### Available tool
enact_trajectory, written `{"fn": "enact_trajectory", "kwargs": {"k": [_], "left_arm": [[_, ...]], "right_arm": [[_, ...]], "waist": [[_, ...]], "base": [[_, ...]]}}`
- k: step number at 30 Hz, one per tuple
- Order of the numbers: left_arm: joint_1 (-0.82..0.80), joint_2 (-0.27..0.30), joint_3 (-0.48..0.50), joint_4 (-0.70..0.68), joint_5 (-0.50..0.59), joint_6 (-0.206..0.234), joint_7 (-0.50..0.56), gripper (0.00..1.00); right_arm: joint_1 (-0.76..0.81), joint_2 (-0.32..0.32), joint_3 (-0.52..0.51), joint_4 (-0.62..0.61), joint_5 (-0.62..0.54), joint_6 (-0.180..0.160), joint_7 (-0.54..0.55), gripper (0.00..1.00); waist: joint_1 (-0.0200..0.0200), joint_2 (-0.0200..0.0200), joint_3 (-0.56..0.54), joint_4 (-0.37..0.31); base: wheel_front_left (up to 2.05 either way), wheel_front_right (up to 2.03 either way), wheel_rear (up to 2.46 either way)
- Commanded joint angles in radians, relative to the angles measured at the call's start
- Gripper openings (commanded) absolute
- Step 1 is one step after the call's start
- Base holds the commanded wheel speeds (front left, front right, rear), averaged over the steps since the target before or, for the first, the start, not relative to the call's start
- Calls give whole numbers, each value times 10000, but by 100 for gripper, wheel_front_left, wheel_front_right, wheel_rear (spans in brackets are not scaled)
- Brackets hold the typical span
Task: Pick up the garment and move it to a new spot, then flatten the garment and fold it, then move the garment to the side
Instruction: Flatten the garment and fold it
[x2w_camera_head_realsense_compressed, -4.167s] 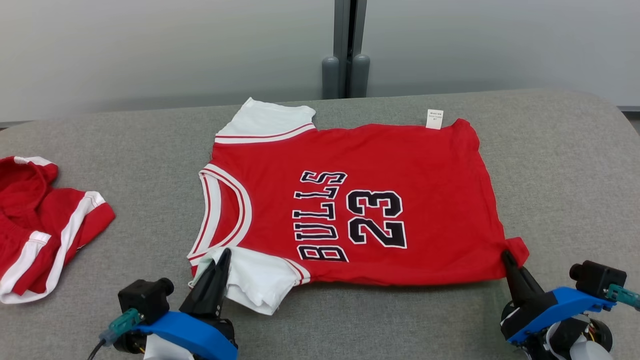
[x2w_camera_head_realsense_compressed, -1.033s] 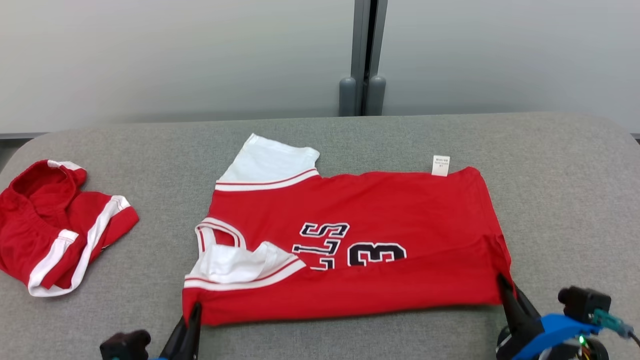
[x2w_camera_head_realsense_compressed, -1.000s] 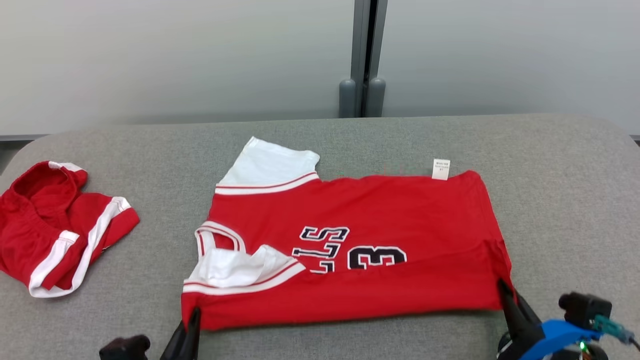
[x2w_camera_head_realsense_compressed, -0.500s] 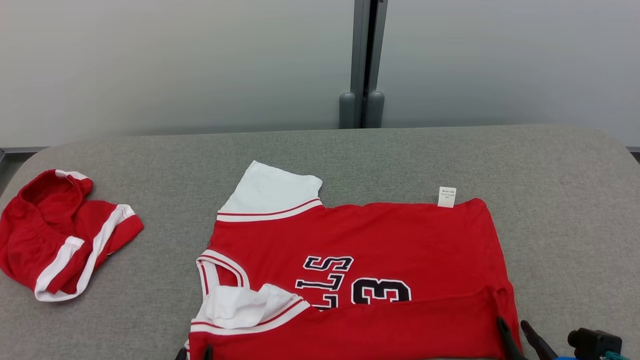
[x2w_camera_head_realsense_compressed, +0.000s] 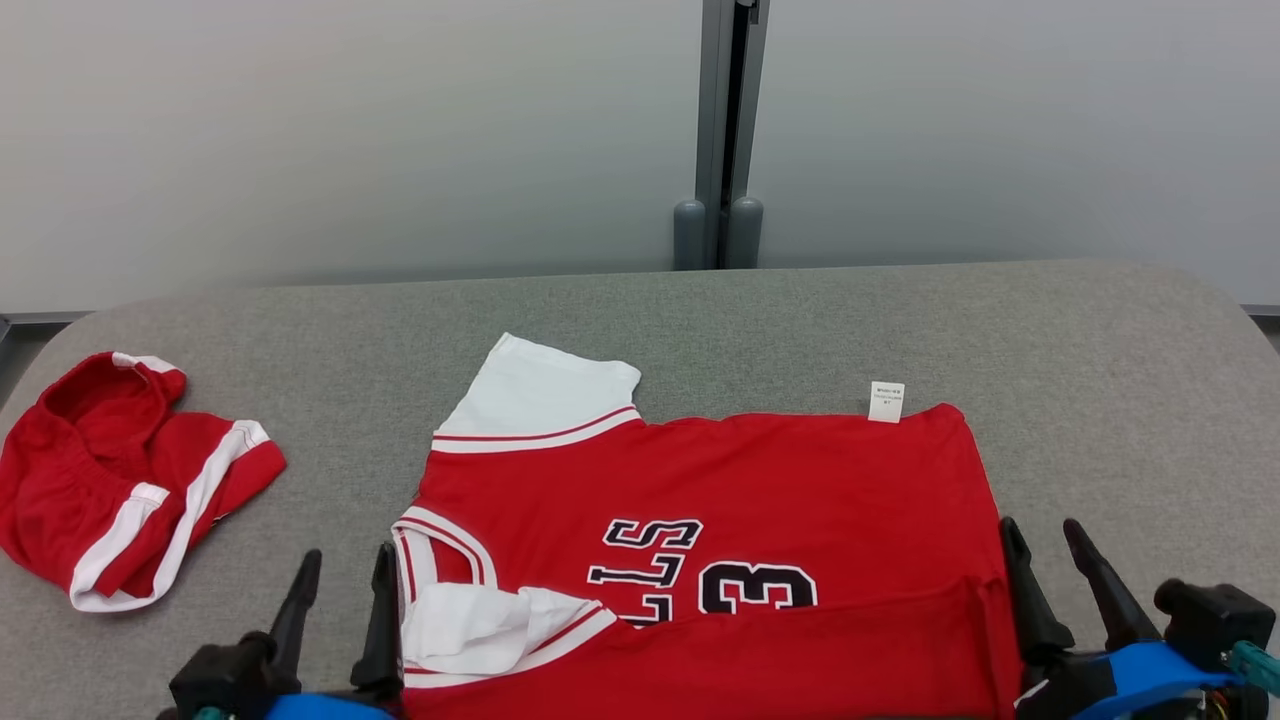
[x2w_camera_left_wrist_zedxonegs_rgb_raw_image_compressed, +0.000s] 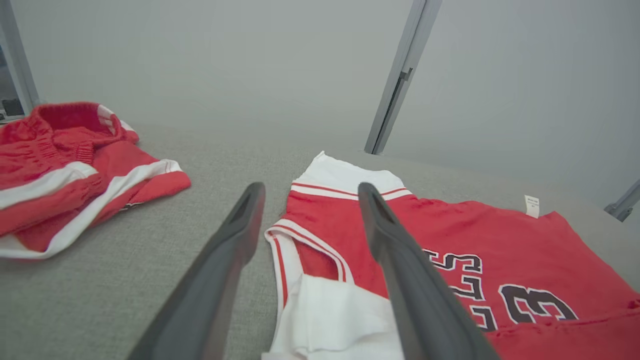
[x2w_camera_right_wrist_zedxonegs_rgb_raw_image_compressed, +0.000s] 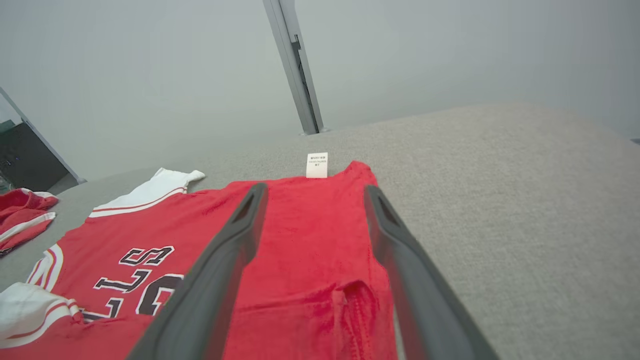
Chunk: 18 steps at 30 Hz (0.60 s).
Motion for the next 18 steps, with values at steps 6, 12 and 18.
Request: {"fn": "enact_trajectory", "kwargs": {"k": [6, 12, 18], "left_arm": [[-702, -276, 952, -587, 1159, -129, -43, 100], [-1081, -415, 1548, -582, 2000, -280, -35, 100], [-1367, -506, 1896, -183, 2494, -567, -35, 100]], "right_arm": [[-657, 339, 28, -632, -808, 5, -378, 100], [-1078, 659, -66, -920, -1341, 5, -426, 100], [-1119, 985, -406, -1132, -1788, 5, -430, 100]], "waist": [[0, 0, 75, -103], [0, 0, 151, -155], [0, 0, 190, -148]], "base": [[0, 0, 0], [0, 0, 0], [0, 0, 0]]}}
